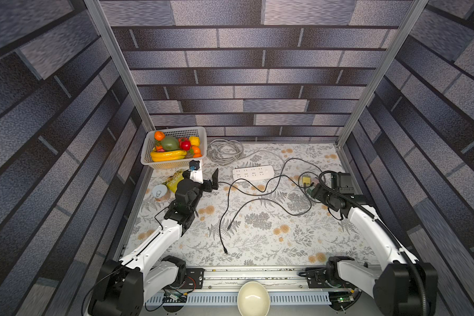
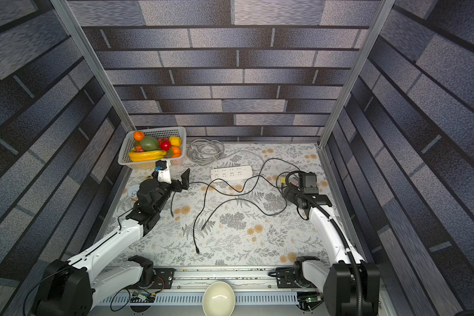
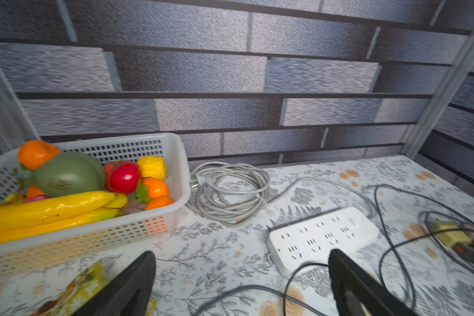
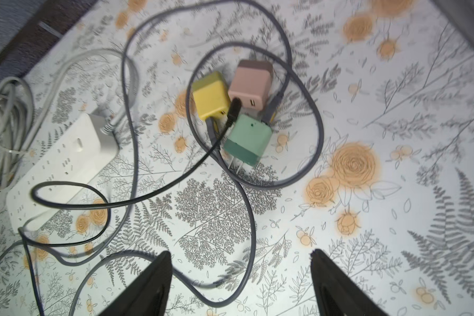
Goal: Charge mp3
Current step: Pick up the plug from the center of the board.
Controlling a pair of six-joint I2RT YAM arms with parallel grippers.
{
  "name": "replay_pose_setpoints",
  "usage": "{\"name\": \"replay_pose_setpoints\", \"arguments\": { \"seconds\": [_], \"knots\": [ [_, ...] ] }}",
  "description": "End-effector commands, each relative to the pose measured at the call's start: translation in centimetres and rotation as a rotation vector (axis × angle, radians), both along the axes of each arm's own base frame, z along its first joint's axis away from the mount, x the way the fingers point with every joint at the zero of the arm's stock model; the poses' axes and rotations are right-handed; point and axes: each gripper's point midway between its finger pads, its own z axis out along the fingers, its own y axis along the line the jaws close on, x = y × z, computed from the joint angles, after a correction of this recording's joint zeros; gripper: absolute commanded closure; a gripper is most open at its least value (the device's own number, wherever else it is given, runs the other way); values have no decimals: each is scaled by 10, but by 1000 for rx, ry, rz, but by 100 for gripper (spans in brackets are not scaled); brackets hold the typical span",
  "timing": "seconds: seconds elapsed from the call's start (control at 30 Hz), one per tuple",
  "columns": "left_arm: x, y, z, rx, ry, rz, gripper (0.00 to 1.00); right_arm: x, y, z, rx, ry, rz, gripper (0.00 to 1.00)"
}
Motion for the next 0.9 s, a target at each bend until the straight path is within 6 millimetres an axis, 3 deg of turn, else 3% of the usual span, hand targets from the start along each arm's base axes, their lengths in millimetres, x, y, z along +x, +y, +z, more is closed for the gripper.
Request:
{"name": "replay_pose_setpoints", "arguments": {
  "seconds": [0.0,0.1,0.33,0.5,0.87],
  "knots": [
    [-13,-31,-11,52,67,-112,0,5,16,-16,115,91,10,25],
    [-20,-38,-10,57,58,-130,0,28,16,-26,126,92,-2,26],
    [-32,-24,-11,51,47,-87,0,68,14,-52,128,145,-25,24],
    [-40,-17,-12,51,36,-76,0,72,0,-68,110,181,-64,25],
    [-44,-14,-12,60,36,-71,0,88,-18,-78,101,175,-124,25]
  ]
}}
